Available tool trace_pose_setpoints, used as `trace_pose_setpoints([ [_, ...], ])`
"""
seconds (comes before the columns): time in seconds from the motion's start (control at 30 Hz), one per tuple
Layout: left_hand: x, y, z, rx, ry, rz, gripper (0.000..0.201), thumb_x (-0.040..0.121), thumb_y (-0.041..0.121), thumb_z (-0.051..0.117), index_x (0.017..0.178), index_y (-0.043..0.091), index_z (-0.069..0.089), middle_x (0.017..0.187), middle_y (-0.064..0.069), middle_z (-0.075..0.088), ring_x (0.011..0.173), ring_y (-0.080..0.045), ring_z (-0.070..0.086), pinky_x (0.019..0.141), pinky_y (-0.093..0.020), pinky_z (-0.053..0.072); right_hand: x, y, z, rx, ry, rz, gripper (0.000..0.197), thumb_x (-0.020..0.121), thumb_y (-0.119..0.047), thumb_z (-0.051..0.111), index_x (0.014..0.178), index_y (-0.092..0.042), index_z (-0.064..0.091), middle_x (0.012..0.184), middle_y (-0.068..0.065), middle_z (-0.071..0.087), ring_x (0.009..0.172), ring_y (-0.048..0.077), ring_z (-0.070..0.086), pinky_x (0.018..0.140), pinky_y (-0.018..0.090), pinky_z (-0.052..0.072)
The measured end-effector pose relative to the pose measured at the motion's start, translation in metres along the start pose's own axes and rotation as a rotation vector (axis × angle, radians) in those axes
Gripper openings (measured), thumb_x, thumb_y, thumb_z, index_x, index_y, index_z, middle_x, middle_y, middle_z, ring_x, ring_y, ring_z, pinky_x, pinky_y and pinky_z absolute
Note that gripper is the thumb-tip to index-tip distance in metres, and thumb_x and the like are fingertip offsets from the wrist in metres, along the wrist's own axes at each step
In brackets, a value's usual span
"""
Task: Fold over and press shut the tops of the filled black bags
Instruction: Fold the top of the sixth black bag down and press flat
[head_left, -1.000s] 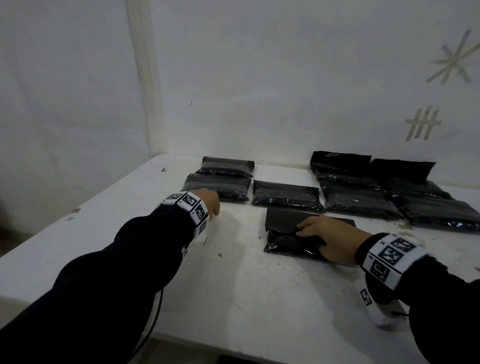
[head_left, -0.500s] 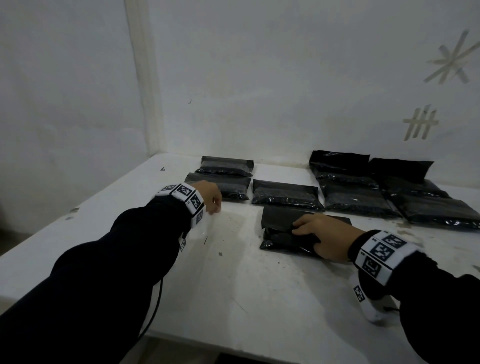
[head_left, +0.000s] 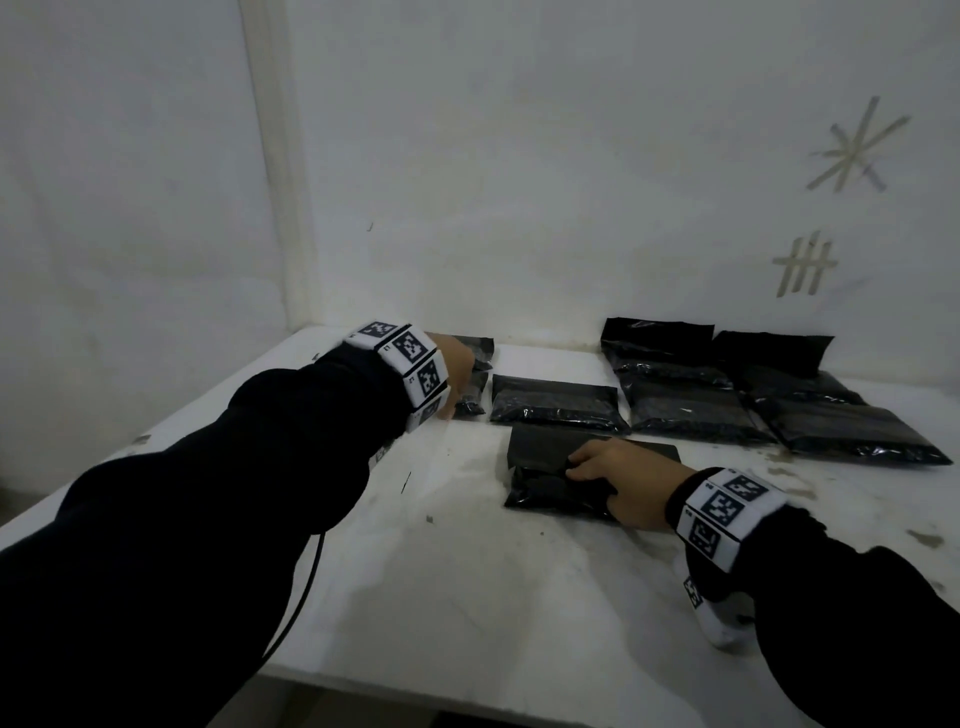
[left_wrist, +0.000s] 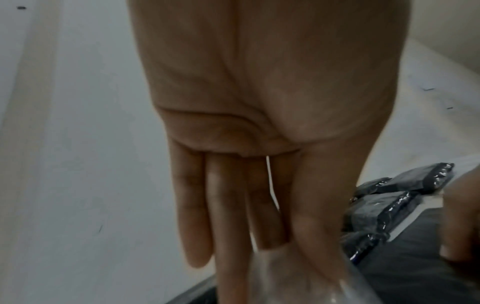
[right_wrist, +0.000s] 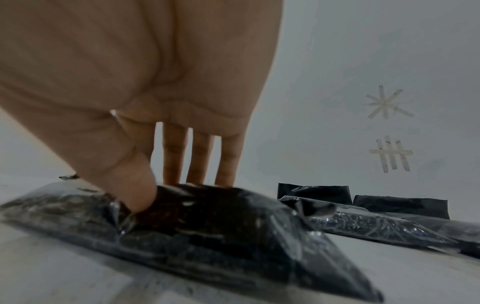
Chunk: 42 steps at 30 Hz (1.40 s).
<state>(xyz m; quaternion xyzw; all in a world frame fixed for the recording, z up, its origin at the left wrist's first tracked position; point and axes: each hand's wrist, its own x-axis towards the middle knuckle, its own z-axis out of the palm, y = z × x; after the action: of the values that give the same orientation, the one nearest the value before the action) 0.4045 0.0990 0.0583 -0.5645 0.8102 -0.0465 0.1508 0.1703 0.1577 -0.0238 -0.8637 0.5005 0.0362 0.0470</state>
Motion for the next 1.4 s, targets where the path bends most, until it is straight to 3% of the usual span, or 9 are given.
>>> trace_pose_setpoints([
  [0.2,-0.012,0.012,-0.027,0.067,0.067,0.049,0.031,0.078,0.009,0.065,0.054,0.021,0.050,0.058,0.008,0.049,0.069,-0.019,0.056,0.065,-0.025,0.045,-0.002,0.003,0.003,0.047,0.019,0.023,0.053,0.085,0.002,0.049,0.135,-0.017,0.053,0.133,0.004,0.038,0.124,0.021,0.039,0.100,0.020,0.032],
  [0.4,-0.026,0.026,-0.046,-0.023,0.006,0.115,0.018,0.081,0.006,0.067,0.097,0.006,0.074,0.069,0.006,0.063,0.074,-0.014,0.056,0.060,-0.020,0.042,-0.003,0.004,0.003,0.077,-0.014,0.042,0.059,0.084,0.006,0.045,0.137,-0.018,0.050,0.130,0.004,0.042,0.123,0.022,0.039,0.104,0.026,0.033],
  [0.7,-0.048,0.029,-0.094,-0.458,0.287,0.141,0.011,0.084,0.014,0.064,0.088,0.010,0.074,0.063,0.011,0.068,0.068,-0.009,0.068,0.073,-0.024,0.051,-0.004,0.008,0.005,0.348,0.083,0.135,0.047,0.089,0.004,0.041,0.131,-0.014,0.049,0.129,0.005,0.055,0.118,0.020,0.051,0.100,0.021,0.035],
  [0.8,-0.047,0.035,-0.092,-0.690,0.337,0.162,0.010,0.084,0.012,0.064,0.083,0.007,0.072,0.077,0.000,0.071,0.069,-0.014,0.073,0.079,-0.031,0.053,-0.005,0.016,0.007,0.767,0.151,0.224,0.008,0.091,-0.018,0.053,0.093,-0.024,0.059,0.099,-0.002,0.065,0.103,0.023,0.057,0.086,0.029,0.045],
  [0.97,-0.034,0.047,-0.073,-0.932,0.372,0.120,0.007,0.084,0.009,0.064,0.081,0.006,0.070,0.075,-0.001,0.067,0.059,-0.013,0.070,0.070,-0.025,0.056,-0.023,0.027,0.003,1.209,0.127,0.170,0.069,0.078,-0.073,0.030,0.087,-0.014,0.065,0.104,0.010,0.072,0.099,0.015,0.064,0.088,0.027,0.042],
  [1.07,-0.025,0.053,-0.060,-1.078,0.411,0.060,0.011,0.084,0.008,0.064,0.074,0.008,0.068,0.069,-0.001,0.065,0.048,-0.008,0.065,0.062,-0.025,0.054,-0.029,0.030,0.006,1.147,0.115,0.096,0.035,0.086,-0.047,0.056,0.080,-0.017,0.072,0.095,-0.001,0.073,0.093,0.008,0.066,0.095,0.032,0.043],
  [1.13,-0.019,0.056,-0.052,-1.171,0.412,0.016,0.008,0.084,0.006,0.063,0.080,0.001,0.069,0.069,-0.004,0.065,0.048,-0.012,0.067,0.069,-0.034,0.055,-0.030,0.032,0.006,1.193,0.111,0.090,0.017,0.070,-0.031,0.073,0.072,-0.014,0.072,0.099,0.014,0.070,0.093,0.017,0.064,0.091,0.033,0.047],
  [1.2,-0.014,0.056,-0.045,-1.235,0.412,-0.047,0.013,0.084,0.005,0.063,0.089,-0.006,0.068,0.068,-0.006,0.064,0.047,-0.015,0.067,0.076,-0.040,0.055,-0.033,0.033,0.004,1.242,0.095,0.097,0.011,0.063,-0.021,0.077,0.064,-0.012,0.070,0.110,0.031,0.063,0.098,0.029,0.059,0.085,0.027,0.049],
  [1.4,-0.006,0.052,-0.018,-1.407,0.352,-0.180,0.012,0.083,0.008,0.066,0.073,0.004,0.060,0.071,-0.007,0.061,0.055,-0.018,0.063,0.060,-0.031,0.056,-0.037,0.046,0.000,1.217,0.101,0.105,0.022,0.073,-0.001,0.070,0.057,-0.016,0.072,0.105,0.018,0.070,0.105,0.025,0.065,0.086,0.020,0.051],
])
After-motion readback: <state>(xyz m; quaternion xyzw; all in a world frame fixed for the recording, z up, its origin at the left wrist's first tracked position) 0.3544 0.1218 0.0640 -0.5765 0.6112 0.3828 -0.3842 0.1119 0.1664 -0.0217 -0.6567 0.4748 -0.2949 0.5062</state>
